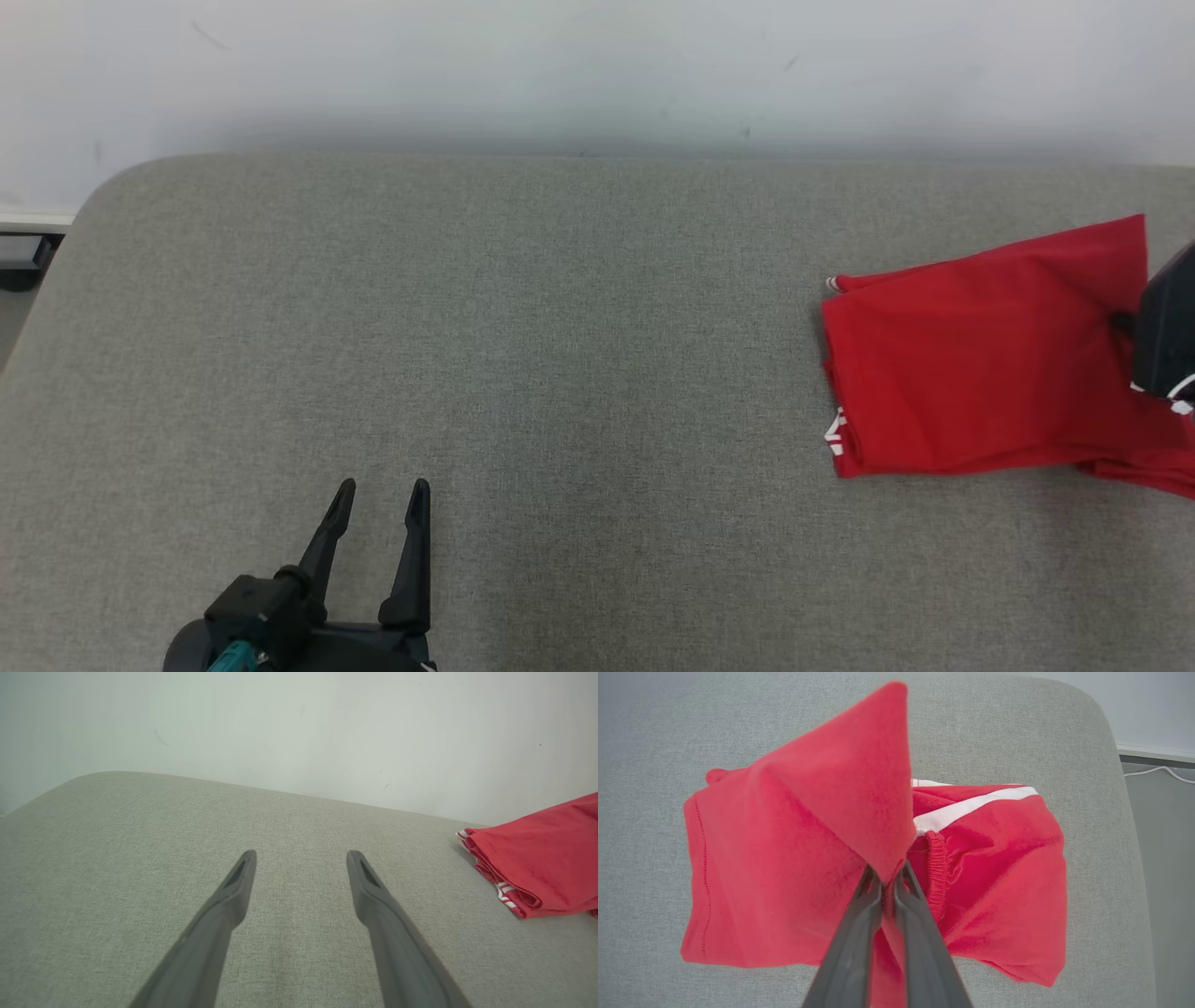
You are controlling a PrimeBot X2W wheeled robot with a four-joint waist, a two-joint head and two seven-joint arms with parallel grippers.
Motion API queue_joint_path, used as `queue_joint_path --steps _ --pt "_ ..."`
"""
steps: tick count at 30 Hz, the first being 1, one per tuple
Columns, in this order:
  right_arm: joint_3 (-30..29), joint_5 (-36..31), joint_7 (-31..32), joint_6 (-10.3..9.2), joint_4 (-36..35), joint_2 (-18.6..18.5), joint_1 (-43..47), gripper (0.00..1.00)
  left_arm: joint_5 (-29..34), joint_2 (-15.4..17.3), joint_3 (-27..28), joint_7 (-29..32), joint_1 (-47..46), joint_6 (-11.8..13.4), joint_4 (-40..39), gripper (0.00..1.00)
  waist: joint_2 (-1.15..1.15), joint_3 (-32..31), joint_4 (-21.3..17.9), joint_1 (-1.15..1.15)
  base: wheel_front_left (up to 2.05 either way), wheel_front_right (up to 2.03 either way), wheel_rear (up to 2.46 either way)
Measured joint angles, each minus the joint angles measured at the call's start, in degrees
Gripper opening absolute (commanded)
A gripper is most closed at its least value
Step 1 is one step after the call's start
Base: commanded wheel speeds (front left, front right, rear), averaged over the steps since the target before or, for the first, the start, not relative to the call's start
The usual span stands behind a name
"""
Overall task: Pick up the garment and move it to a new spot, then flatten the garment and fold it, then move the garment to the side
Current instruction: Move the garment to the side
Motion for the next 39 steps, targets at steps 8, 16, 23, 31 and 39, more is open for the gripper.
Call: queue_joint_path --steps 8,16,23,31,39 --pt "-0.31 -0.86 2.59 -0.44 0.67 -2.44 -3.72 0.00 0.00 0.24 0.20 0.42 -0.24 -0.23 -0.34 1.00 0.00 1.50 -0.20 -0.01 0.00 0.00 0.00" --pt "-0.57 -1.43 5.31 -0.78 1.10 -4.89 -5.26 0.00 0.09 0.24 0.07 0.51 -1.93 -0.27 -0.66 1.00 0.00 3.27 -0.28 -0.01 0.00 0.00 0.00" --pt "-0.74 -2.49 6.94 -0.96 2.24 -7.62 -8.39 0.00 0.09 0.26 0.04 0.82 -2.50 -0.35 -0.60 1.00 0.00 4.41 -0.05 -0.01 0.00 0.00 0.00" --pt "-0.65 -4.20 8.51 -1.05 2.80 -9.21 -10.00 0.00 0.09 0.30 -0.05 0.86 -3.31 -0.76 -0.63 1.00 0.00 5.34 0.35 0.00 0.00 0.00 0.00" --pt "0.81 -6.54 9.59 -1.46 3.46 -11.25 -10.26 0.00 0.09 0.23 -0.16 0.98 -4.56 -0.79 -0.67 1.00 -0.01 6.40 0.73 -0.01 0.00 0.00 0.00"
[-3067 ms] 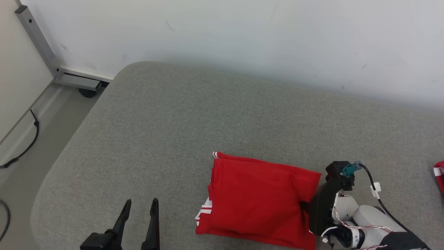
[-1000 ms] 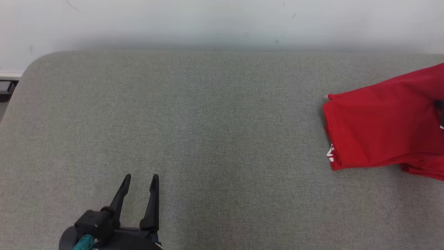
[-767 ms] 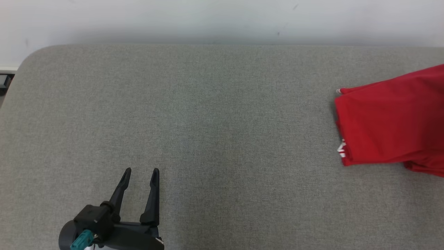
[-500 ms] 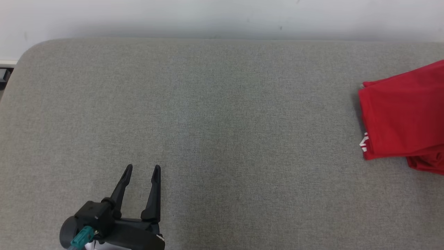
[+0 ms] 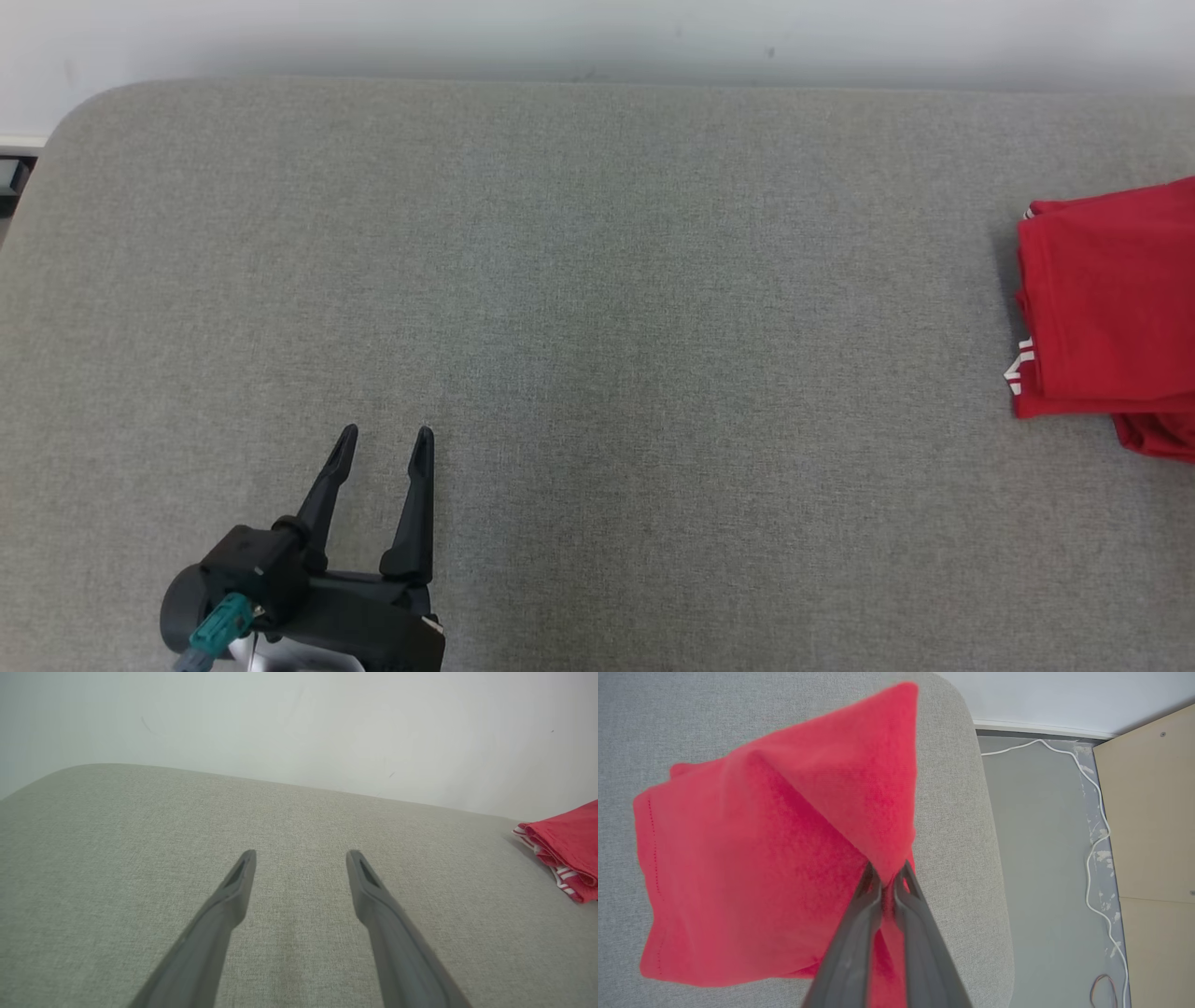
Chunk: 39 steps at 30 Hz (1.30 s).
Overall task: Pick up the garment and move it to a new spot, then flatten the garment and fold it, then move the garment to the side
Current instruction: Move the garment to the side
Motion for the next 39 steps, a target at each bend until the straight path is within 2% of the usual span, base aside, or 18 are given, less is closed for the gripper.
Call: queue_joint_path --steps 5,6,7,8,13,18,20,26,30,39 --pt "1.18 -1.43 1.14 -0.05 1.15 -0.04 -0.01 0.00 0.00 0.05 0.11 0.01 -0.01 -0.01 0.29 1.00 0.00 0.42 0.31 0.01 0.00 0.00 0.00" --pt "1.43 -1.68 1.40 -0.05 1.24 -0.15 -0.01 0.11 0.00 0.04 0.11 0.01 -0.01 -0.01 0.32 1.00 0.00 0.44 0.36 0.00 0.00 0.00 0.00" --pt "1.67 -2.11 1.38 -0.05 1.23 -0.36 -0.01 0.65 0.00 0.05 0.12 0.01 -0.01 -0.01 0.34 1.00 0.00 0.44 0.40 0.00 0.00 0.00 0.00" --pt "1.85 -2.54 1.40 -0.05 1.27 -0.60 -0.01 1.00 0.00 0.05 0.12 0.01 -0.01 -0.01 0.37 1.00 0.00 0.44 0.44 0.00 0.00 0.00 0.00" --pt "2.89 -4.14 1.71 -0.05 1.85 -1.38 -0.15 1.00 -0.01 0.03 0.26 0.00 -0.20 -0.01 0.88 1.00 0.00 0.20 0.53 0.00 0.00 0.00 0.00" --pt "3.11 -4.47 1.49 0.02 2.63 -1.03 -1.21 1.00 -0.02 -0.04 0.35 -0.04 -0.79 0.00 1.56 1.00 0.00 -0.40 0.44 0.00 0.00 0.00 0.00" --pt "1.79 -3.22 0.07 0.62 2.41 -0.24 -1.37 1.00 -0.02 -0.11 0.29 -0.08 -0.81 0.00 1.93 1.00 0.00 -0.82 0.38 0.00 0.00 0.00 0.00" --pt "-2.07 1.35 -11.44 3.05 -2.24 5.42 -0.80 1.00 -0.74 -0.19 0.97 -0.58 -0.77 0.02 3.04 1.00 0.00 -2.92 0.42 0.00 0.00 0.00 0.00" --pt "-4.65 3.26 -18.73 3.24 -5.41 6.89 4.08 1.00 -1.66 -0.16 1.77 -1.19 -0.61 0.08 3.77 1.00 0.00 -4.47 0.29 0.00 0.00 0.00 0.00" --pt "-6.84 4.64 -34.67 2.26 -14.97 13.41 15.89 1.00 -2.14 0.94 4.46 -1.85 3.72 0.89 3.61 1.00 0.00 -8.01 -0.62 0.00 0.00 0.00 0.00"
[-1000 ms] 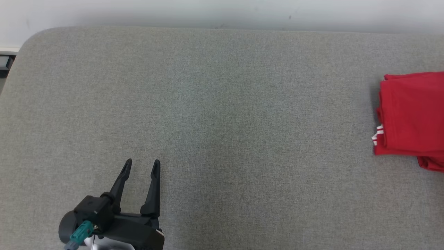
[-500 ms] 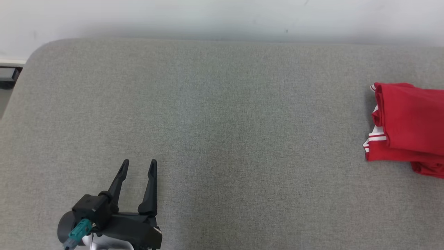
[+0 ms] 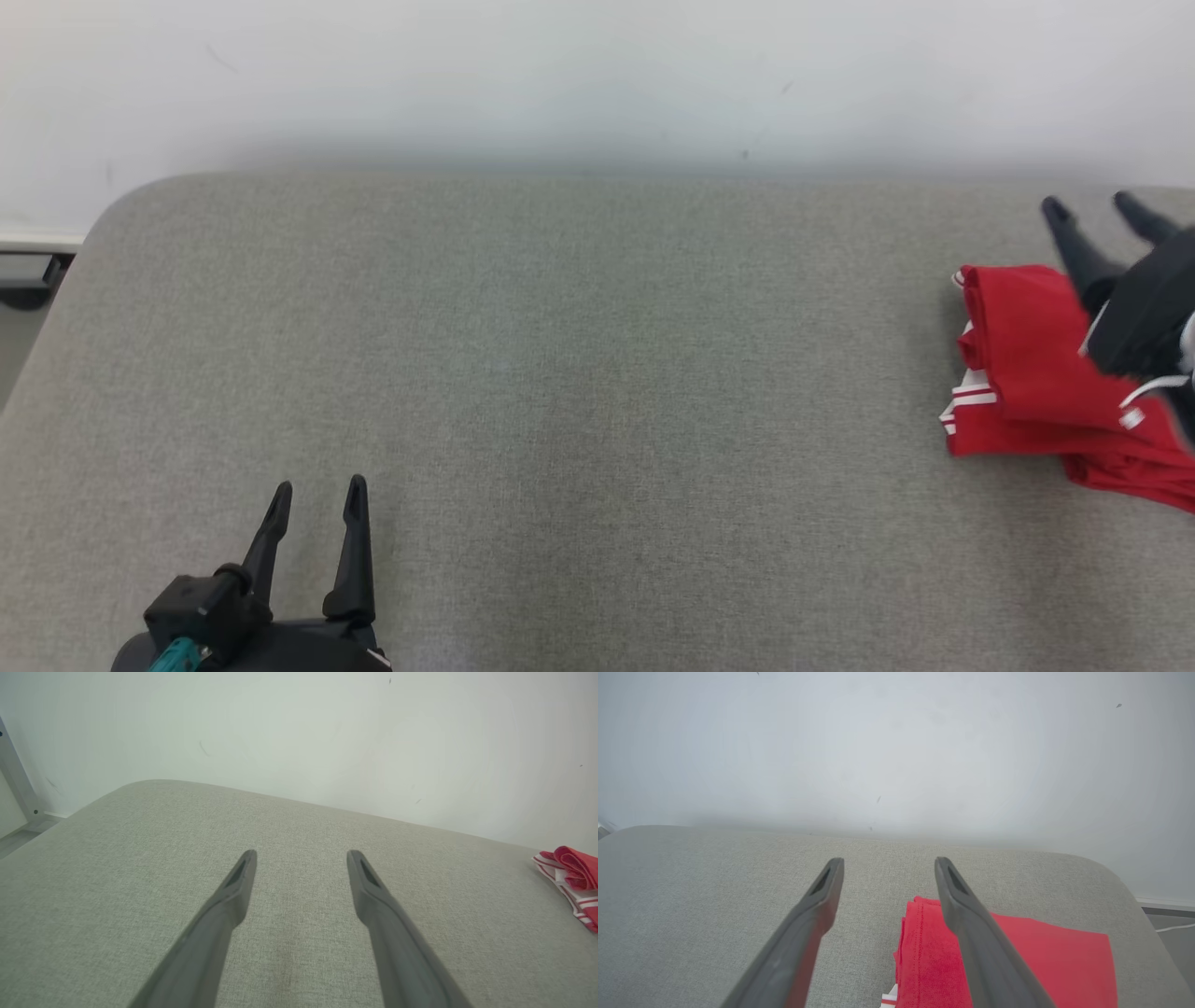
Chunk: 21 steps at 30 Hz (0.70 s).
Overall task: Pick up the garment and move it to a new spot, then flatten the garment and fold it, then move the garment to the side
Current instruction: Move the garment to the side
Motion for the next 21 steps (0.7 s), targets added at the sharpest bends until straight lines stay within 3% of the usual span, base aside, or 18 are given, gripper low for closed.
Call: queue_joint_path --steps 10,21 --pt "-0.83 -3.87 -14.88 -1.83 -7.65 3.01 10.95 1.00 0.00 0.02 1.35 -0.27 1.87 0.67 -0.49 1.00 0.00 -3.05 -1.23 0.00 0.00 0.00 0.00" --pt "-1.25 -8.01 -24.58 -3.26 -13.52 5.92 22.08 1.00 0.00 0.02 2.86 -0.51 5.47 1.18 -1.30 1.00 0.00 -7.02 -2.26 0.00 0.00 0.00 0.00"
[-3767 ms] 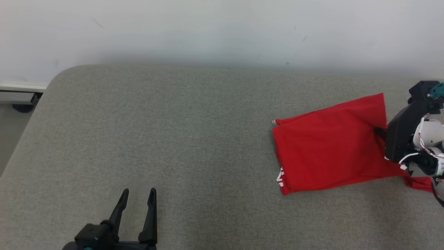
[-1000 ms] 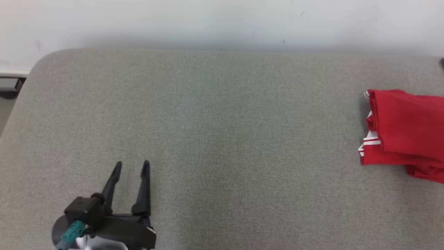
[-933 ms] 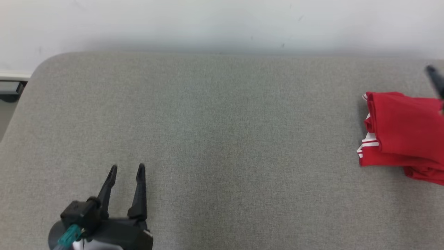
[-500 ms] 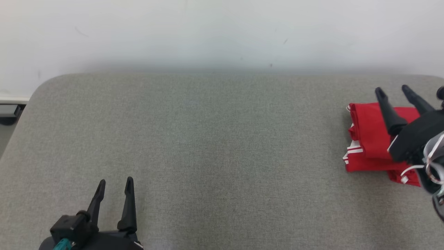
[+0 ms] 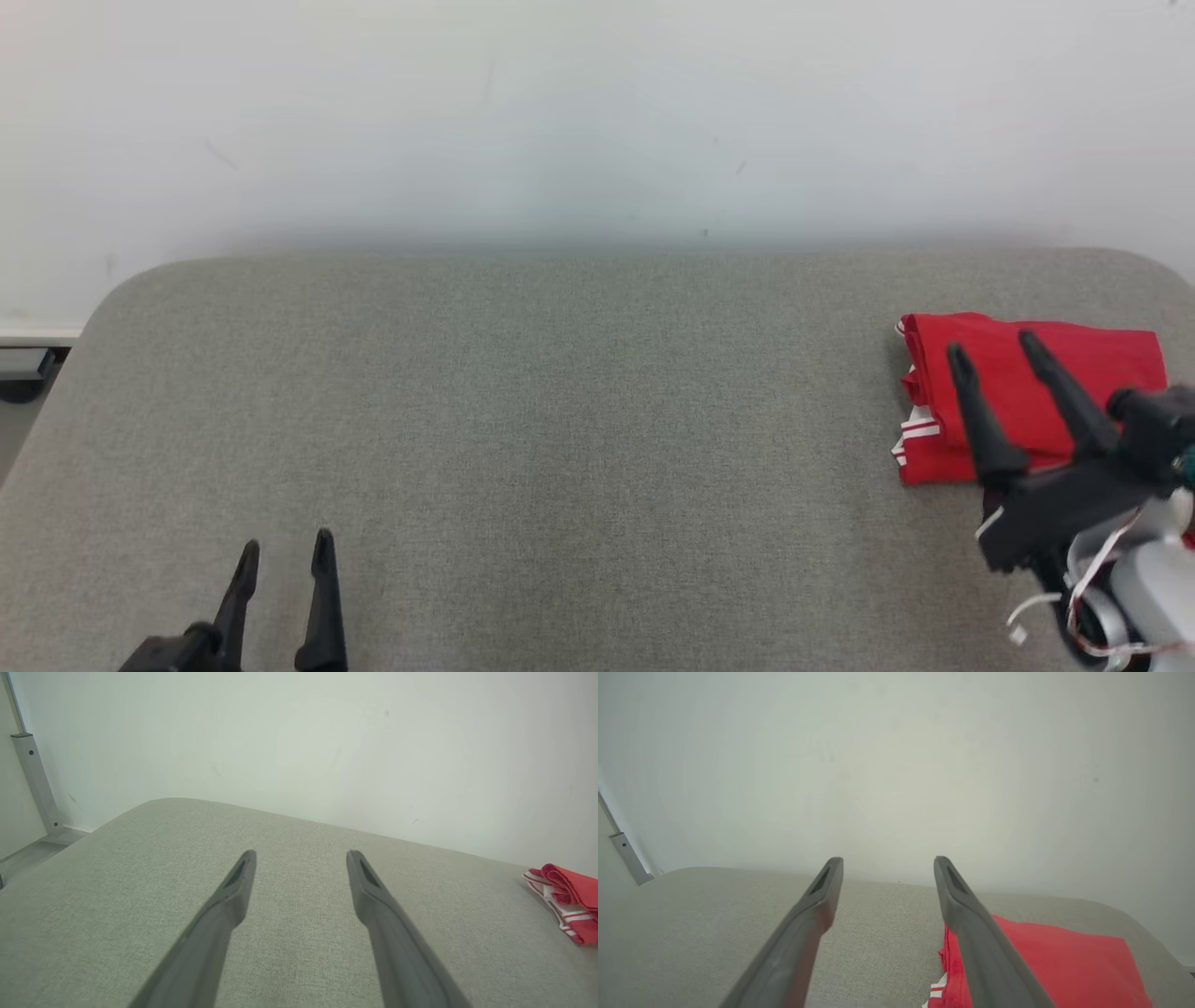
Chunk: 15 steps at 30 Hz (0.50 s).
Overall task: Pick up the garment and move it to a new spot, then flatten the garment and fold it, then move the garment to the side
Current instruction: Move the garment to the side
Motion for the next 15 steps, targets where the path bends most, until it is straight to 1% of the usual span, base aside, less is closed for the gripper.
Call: queue_joint_path --steps 4,6,8,15 --pt "0.10 -2.98 -1.74 -0.04 -1.94 0.69 4.09 1.00 0.12 -0.32 0.33 -0.16 2.86 0.04 -0.81 1.00 0.00 -0.83 -0.48 0.00 0.00 0.00 0.00" --pt "-1.12 -4.02 -2.14 -0.07 -1.97 0.68 6.33 1.00 0.12 -0.35 0.85 -0.16 3.14 0.07 -1.14 1.00 0.00 -1.03 -0.68 0.00 0.00 0.00 0.00" --pt "-3.58 -5.44 -2.55 -0.07 -1.34 1.30 8.35 1.00 0.53 -0.14 1.37 -0.16 3.18 0.21 -1.83 1.00 0.00 -1.15 -0.81 0.00 0.00 0.00 0.00" --pt "-12.39 -9.50 -3.44 -0.07 0.43 7.47 15.01 1.00 2.58 0.31 2.25 -0.12 5.14 0.49 -2.89 1.00 0.01 -1.45 -1.07 0.01 0.00 0.00 0.00"
